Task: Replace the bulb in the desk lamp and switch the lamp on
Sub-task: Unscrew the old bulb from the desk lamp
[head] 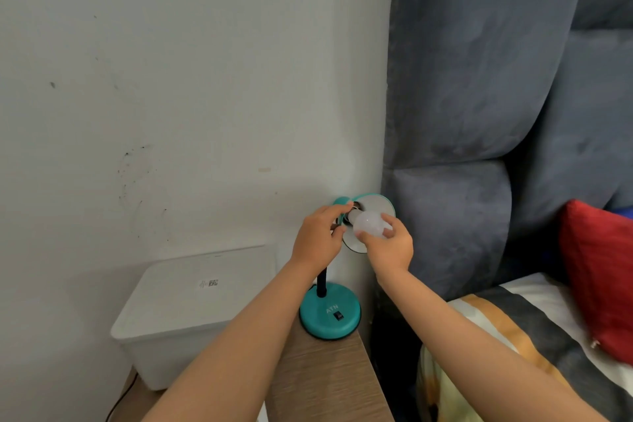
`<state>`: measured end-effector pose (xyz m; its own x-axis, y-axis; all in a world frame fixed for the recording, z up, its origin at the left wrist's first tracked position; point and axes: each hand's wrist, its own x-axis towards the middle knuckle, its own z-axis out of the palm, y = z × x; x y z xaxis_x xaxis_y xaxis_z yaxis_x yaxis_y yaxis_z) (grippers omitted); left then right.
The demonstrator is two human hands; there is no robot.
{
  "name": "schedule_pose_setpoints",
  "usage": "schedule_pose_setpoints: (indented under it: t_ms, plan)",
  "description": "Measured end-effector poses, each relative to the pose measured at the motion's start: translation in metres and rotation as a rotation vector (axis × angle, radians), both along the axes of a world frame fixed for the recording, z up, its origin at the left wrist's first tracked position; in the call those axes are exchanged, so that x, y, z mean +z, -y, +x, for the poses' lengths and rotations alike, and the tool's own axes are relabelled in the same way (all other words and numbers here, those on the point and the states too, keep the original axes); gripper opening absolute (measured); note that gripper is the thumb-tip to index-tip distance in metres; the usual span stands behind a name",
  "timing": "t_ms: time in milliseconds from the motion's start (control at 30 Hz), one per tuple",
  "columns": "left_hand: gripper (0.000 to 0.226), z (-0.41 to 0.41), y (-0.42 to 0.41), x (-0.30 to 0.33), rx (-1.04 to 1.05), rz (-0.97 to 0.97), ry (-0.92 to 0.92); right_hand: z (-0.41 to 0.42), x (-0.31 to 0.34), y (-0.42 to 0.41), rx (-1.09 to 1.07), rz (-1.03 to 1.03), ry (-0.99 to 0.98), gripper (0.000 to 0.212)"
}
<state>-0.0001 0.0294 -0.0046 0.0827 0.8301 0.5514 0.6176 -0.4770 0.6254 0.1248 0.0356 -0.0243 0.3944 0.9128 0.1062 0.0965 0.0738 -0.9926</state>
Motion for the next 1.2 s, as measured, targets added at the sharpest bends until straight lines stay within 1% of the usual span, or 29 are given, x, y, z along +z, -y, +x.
schedule_pose_setpoints:
  t_ms: [100,200,233,333,467,667,733,800,867,900,1000,1033,1067,1167,1200]
  plan:
    - [0.046,0.001,0.0,0.0,-0.003,0.003,-0.001,0.001,-0.001,0.004,0.008,0.054,-0.002,0.064]
    - [0.046,0.001,0.0,-0.001,-0.005,0.004,0.005,-0.002,0.003,0.003,-0.037,0.003,-0.043,0.075]
    - [0.046,0.001,0.0,-0.001,-0.002,0.005,0.005,-0.003,0.003,0.002,-0.035,-0.014,-0.042,0.074]
    - [0.045,0.001,0.0,0.0,0.003,0.008,0.0,-0.003,0.004,0.002,-0.004,0.013,-0.017,0.058]
    - [0.044,0.002,0.002,-0.001,0.0,0.009,-0.011,0.002,0.003,0.003,0.052,0.086,0.022,0.054]
    - [0.045,0.002,0.003,0.001,0.007,0.01,-0.018,0.005,0.001,0.003,0.072,0.154,0.248,0.055]
    - [0.045,0.002,0.003,0.002,0.009,0.005,-0.002,0.005,0.001,0.002,0.088,0.137,0.265,0.062]
    - [0.045,0.001,0.003,0.002,0.014,-0.002,0.005,0.004,0.004,0.003,0.111,0.098,0.22,0.071]
    - [0.044,0.001,0.003,0.003,0.016,-0.002,0.003,0.004,0.007,0.003,0.133,0.083,0.15,0.071]
    - [0.044,0.001,0.003,0.003,0.015,-0.001,0.003,0.004,0.008,0.004,0.136,0.083,0.101,0.067]
    - [0.044,0.002,0.003,0.003,0.016,0.001,0.0,0.006,0.01,0.003,0.089,0.09,-0.062,0.04]
    - [0.044,0.002,0.003,0.003,0.014,0.001,-0.002,0.006,0.009,0.002,0.069,0.089,-0.096,0.036]
    - [0.044,0.003,0.003,0.003,0.013,0.0,-0.004,0.005,0.008,0.0,0.056,0.075,-0.113,0.04]
    - [0.045,0.003,0.004,0.003,0.016,0.003,-0.009,0.001,0.008,-0.003,0.017,-0.003,-0.116,0.067]
    - [0.045,0.003,0.003,0.003,0.018,0.004,-0.011,0.001,0.008,-0.003,0.008,-0.019,-0.09,0.069]
